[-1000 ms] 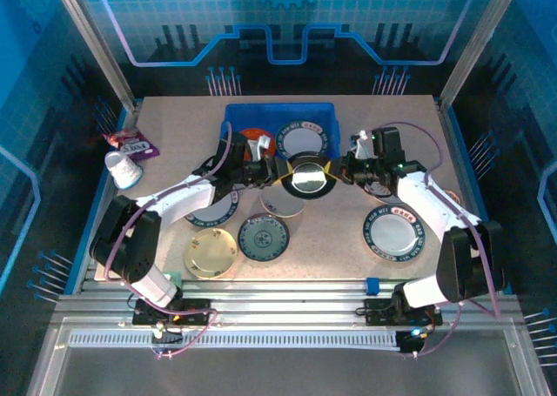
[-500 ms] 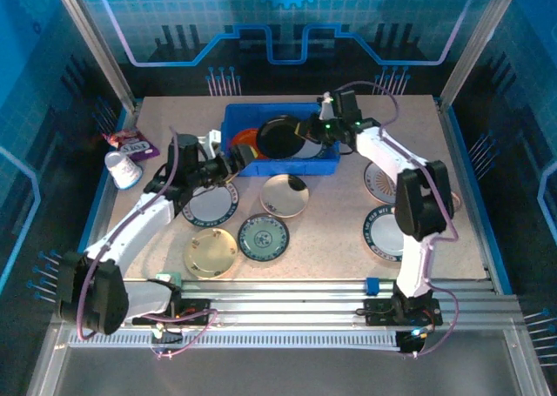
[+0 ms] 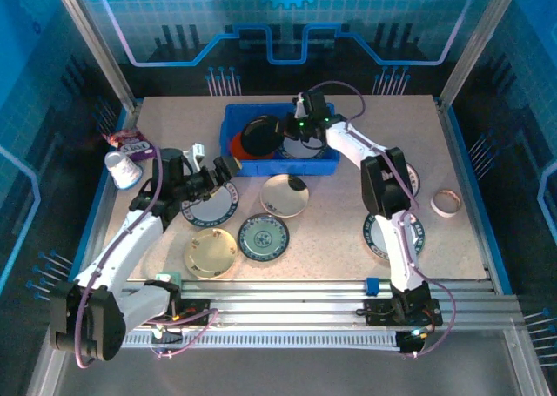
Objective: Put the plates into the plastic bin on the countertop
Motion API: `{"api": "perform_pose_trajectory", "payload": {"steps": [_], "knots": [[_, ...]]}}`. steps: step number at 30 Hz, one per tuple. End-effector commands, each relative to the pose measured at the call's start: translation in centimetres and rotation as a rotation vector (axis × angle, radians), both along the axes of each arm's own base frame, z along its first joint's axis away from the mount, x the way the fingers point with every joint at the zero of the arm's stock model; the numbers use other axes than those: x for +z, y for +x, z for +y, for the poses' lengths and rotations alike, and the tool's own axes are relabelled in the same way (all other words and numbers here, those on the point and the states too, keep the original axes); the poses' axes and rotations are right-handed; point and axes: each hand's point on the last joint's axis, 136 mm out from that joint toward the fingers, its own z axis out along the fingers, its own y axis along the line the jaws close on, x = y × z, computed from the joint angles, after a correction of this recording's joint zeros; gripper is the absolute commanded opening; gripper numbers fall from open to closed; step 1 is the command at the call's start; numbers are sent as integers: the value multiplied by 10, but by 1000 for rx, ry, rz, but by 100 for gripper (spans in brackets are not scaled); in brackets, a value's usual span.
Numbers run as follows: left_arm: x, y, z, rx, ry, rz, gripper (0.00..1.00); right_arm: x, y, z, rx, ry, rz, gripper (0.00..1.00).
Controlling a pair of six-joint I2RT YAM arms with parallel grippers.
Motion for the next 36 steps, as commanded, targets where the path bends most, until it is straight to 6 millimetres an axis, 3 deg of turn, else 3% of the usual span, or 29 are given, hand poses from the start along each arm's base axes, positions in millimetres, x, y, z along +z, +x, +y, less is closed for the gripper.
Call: {"api": "perform_pose_trajectory", "payload": {"steps": [1,6,15,17,23,36], "knots": [[-5,-6,3,-3,12,5,99,-7,4,19,13,0,-18,0],[-7,-5,3,-6,17,12,100,-21,2,27,25,-32,4,0],[-13,-2,3,-6,19,35,99,-28,-1,31,52,-156,28,0],[-13,-1,3,-7,21,35,99,-28,-3,30,51,-179,28,9],[-9,1,3,-9,31,29,99,-18,-6,25,46,-219,12,25],[-2,2,4,-7,44,11,99,17,-14,9,42,-292,-51,33]]}}
